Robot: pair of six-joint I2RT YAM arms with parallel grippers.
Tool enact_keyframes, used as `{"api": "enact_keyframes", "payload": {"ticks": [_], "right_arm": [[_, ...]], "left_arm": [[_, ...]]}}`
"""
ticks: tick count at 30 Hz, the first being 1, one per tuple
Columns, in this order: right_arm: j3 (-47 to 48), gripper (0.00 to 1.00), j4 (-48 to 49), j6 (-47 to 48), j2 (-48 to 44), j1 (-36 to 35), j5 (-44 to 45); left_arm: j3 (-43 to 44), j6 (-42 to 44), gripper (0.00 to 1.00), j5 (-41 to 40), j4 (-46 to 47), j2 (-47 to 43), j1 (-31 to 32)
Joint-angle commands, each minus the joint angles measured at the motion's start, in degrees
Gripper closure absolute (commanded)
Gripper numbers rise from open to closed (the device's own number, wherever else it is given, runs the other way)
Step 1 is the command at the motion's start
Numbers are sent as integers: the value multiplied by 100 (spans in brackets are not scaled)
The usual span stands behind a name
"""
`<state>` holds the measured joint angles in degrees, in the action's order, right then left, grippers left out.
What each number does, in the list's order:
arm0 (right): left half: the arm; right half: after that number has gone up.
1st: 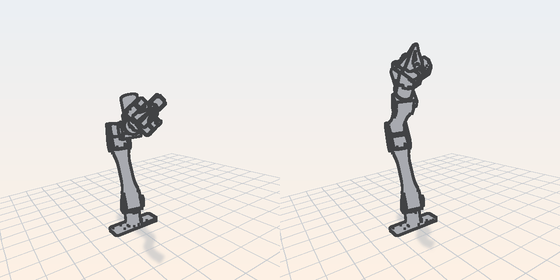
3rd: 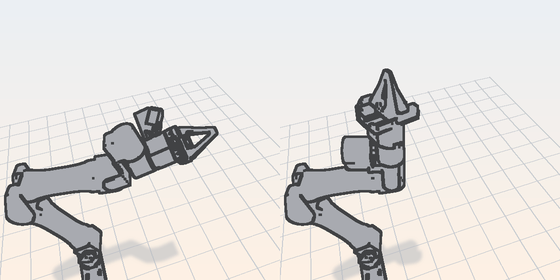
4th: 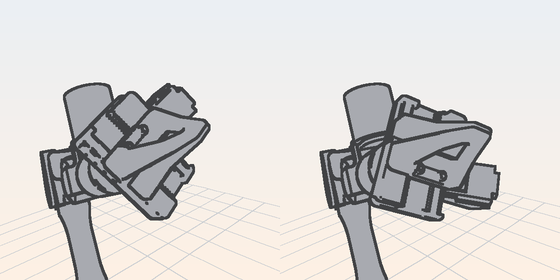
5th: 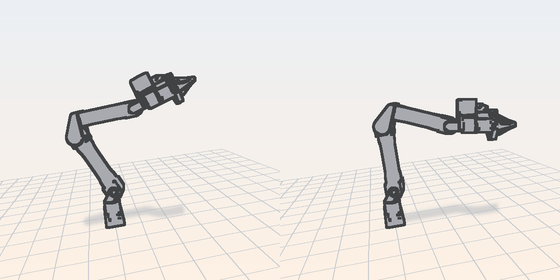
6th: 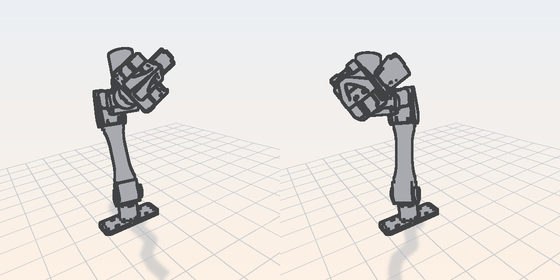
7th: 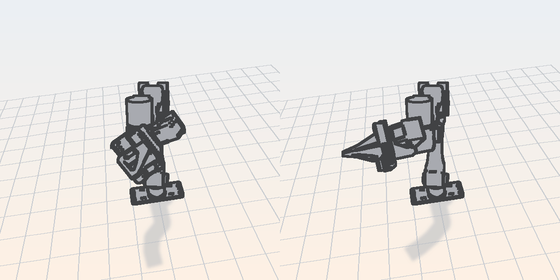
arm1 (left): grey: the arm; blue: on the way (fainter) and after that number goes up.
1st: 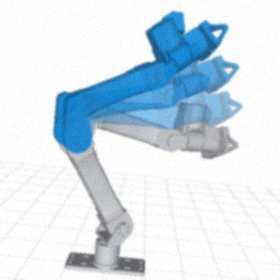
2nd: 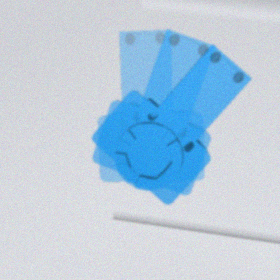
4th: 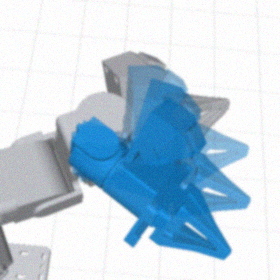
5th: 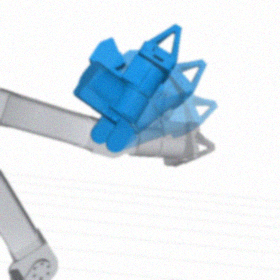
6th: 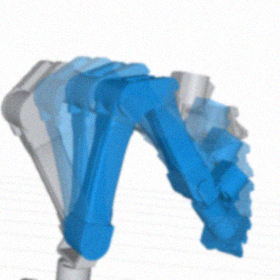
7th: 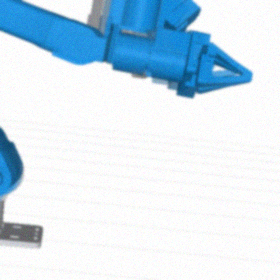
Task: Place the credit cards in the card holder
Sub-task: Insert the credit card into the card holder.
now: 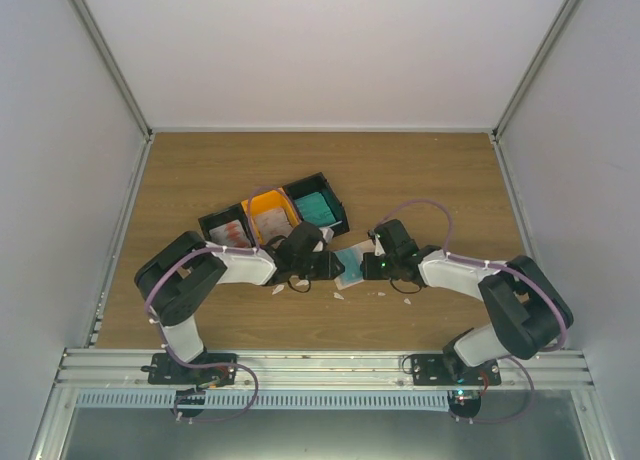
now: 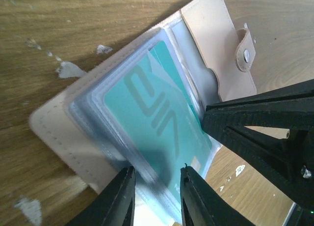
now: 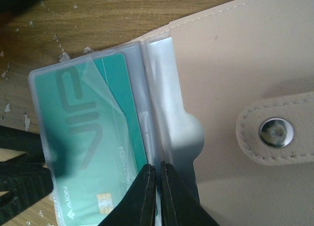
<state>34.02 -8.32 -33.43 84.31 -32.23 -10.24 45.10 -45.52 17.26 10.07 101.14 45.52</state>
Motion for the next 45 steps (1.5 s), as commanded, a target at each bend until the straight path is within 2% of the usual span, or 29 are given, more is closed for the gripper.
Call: {"api": "enact_keyframes", "payload": {"ticks": [1,3,7,10,18,25,36,45], "right_arm": [[-169,94,-477,-20,-42,24,49],[-151,94,-484,-7,-79,23,29],[-128,94,-457,3,-36,24,13],[-145,94,-426,-4,27,19,0],[-160,94,-412,-14,35,22,-14],[-165,94,-434,-66,116,27,45],[-159,96,-487,-102,205,16,124],[-150,96,-500,-111,204,21,124]], "left_arm": [[6,151,68,-464,-60,-352,-39],[27,238,68,-487,-75,-393,-55],[158,321,83,-274,-69,-196,-151],[172,307,87,-206,-5,-120,-174],[230,348,85,-25,79,-6,-192],[201,241,79,-217,-72,-33,-192],[102,154,79,-138,57,-87,-192],[164,95,81,-241,-191,-74,-192]]}}
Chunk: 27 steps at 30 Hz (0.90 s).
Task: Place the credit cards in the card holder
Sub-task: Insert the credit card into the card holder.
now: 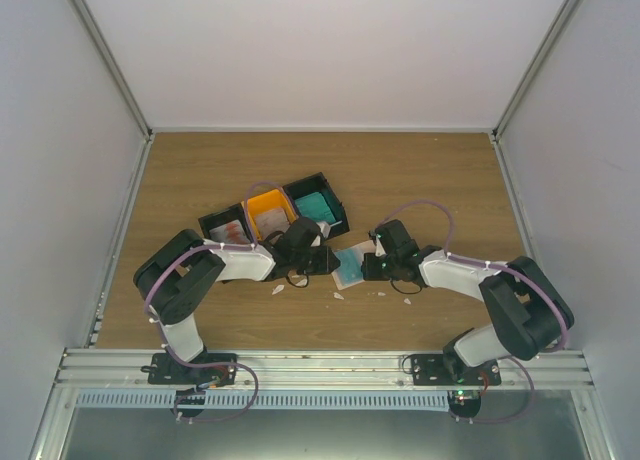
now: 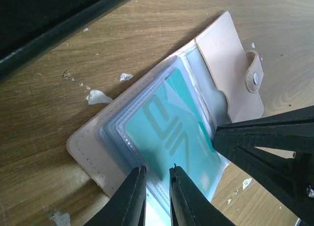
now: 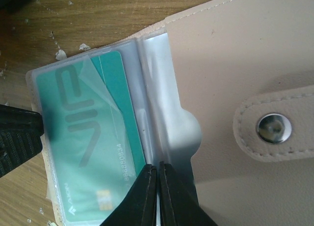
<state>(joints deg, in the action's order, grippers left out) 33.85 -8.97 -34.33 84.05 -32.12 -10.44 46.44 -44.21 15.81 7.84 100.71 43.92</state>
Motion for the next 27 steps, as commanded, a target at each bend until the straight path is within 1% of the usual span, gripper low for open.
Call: {"api": "enact_keyframes", "payload": {"ticks": [1,9,12,21,27], "right_arm": [[-133,96,-430,-19,223,8,140],[-120,96,-422,-15,204,12,142],[-115,96,-421,-13,206,12,129],[-111,96,-412,-11,182,12,137],[-115,96,-412,-21,171,13,133]], "left_arm": [[25,-28,81,-84,41,-40,-33],[100,8,79,0,132,5,-33],[117,32,78,55,168,32,-33],[110,186,74,480,583,53,-11],[222,317,74,551,638,65,29]]}}
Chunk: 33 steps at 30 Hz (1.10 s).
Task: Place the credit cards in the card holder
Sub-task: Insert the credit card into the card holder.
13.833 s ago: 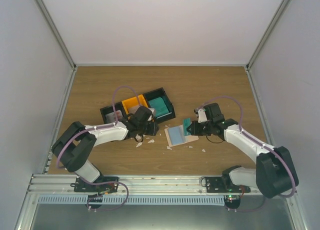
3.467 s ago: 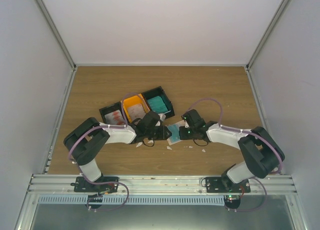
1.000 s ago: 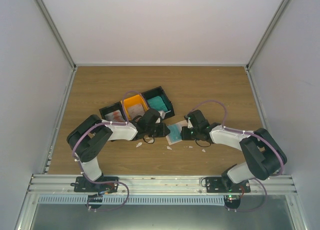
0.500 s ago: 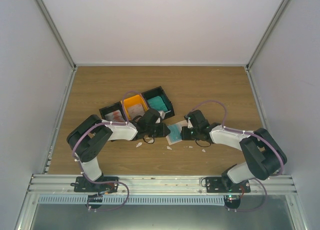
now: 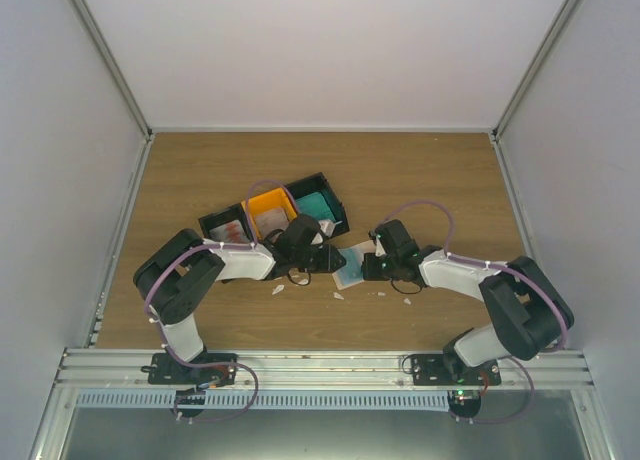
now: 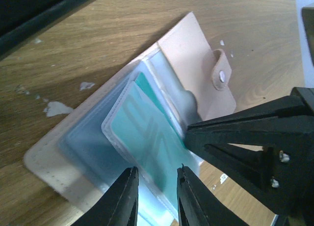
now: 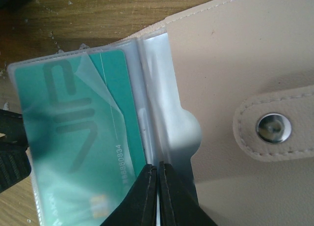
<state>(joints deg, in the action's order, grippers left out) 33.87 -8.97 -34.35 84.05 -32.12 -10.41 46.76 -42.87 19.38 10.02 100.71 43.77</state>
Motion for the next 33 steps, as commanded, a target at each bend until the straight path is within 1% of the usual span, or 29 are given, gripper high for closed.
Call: {"api": "enact_keyframes", "payload": {"ticks": [1,5,8,14,16,18,21,24,26,29,31,33], "right_arm": [[-117,96,-418,-19,165,13,136],[-142,96,-397,-44,53,9,134],[-200,95,-294,-50,-105,10,50],[-205,94,-225,-140,-238,12,26],[-192,94,-272,-195,-402,13,150],[-179,91,-348,-259,-733,13,383],[-128,84,-494,-327,-1384,13,782],[47,76,-842,-387,-1911,12,1267],[164,75,-1122,-444,-2192,13,1676],[268,72,-1496,-544,-2610,13,2067],[318,69,-1640,-595,-2878,13,2195],[361,65,-1740,-612,-3106,13,2224]], "left_arm": [[200,185,74,204,433,63,44],[180,94,74,305,571,43,53],[159,-174,73,425,758,57,53],[284,-634,71,644,1074,377,61],[368,-644,71,639,1065,466,62],[451,-616,70,665,1059,513,66],[573,-541,66,723,995,548,70],[736,-468,61,848,955,616,79],[842,-432,57,968,971,678,94],[1096,-309,49,1178,984,808,160],[1399,-198,45,1238,779,1000,212],[1757,-119,43,1152,358,1267,236]]}}
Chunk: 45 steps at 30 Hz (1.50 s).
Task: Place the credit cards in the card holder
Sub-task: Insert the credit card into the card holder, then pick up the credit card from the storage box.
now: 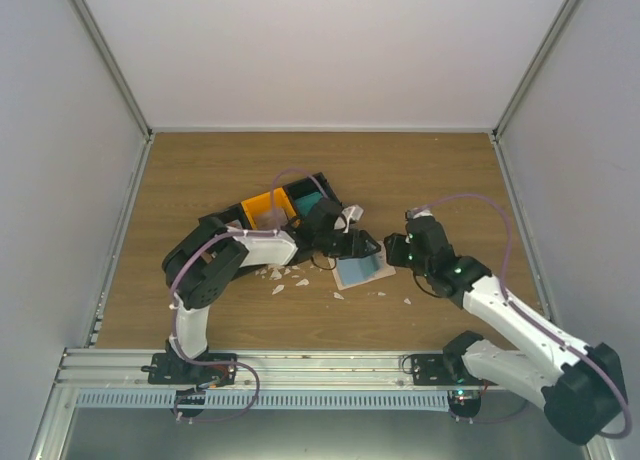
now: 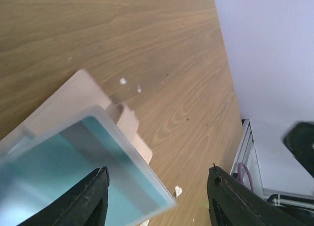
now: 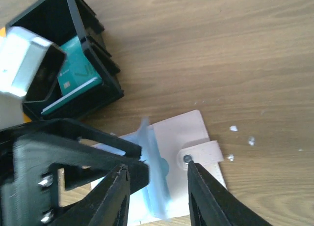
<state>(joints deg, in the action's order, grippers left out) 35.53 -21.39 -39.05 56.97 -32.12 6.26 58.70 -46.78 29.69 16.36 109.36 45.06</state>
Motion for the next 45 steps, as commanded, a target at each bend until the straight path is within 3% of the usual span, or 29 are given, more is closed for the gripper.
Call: {"api": "enact_keyframes", "payload": {"ticks": [1,9,20,21,23,28,32,35,39,45], "right_arm": [[230,64,-563,-143,-491,13,547],[473,58,-974,-184,-831,8,116],[1008,52,-1207,-12,-753,12,-415],[1035,50,-1170,10,-697,13,-498],[1076,49,-1058,42,-559,13,-599],[1083,48,-664,72,-144,13,-1120],[970,48,-336,-10,255,12,-1307],[828,48,-70,-148,468,12,-1296],[641,48,189,-249,607,20,-998],[315,43,310,-280,653,169,-635]], "left_arm": [[648,312,42,99,-339,507,108],[722,724,37,-176,-559,412,100],[132,2111,24,-2091,-2237,-2296,-245],[74,2259,21,-2221,-2401,-2521,-316],[-7,2534,2,-2335,-2715,-2901,-498],[-41,2899,1,-2559,-3471,-3342,-849],[-24,3163,3,-2298,-3630,-3214,-955],[220,3548,14,-1949,-3743,-2850,-913],[678,3915,20,-2175,-4021,-2184,-731],[1656,4225,20,-2241,-4221,-984,-700]]}}
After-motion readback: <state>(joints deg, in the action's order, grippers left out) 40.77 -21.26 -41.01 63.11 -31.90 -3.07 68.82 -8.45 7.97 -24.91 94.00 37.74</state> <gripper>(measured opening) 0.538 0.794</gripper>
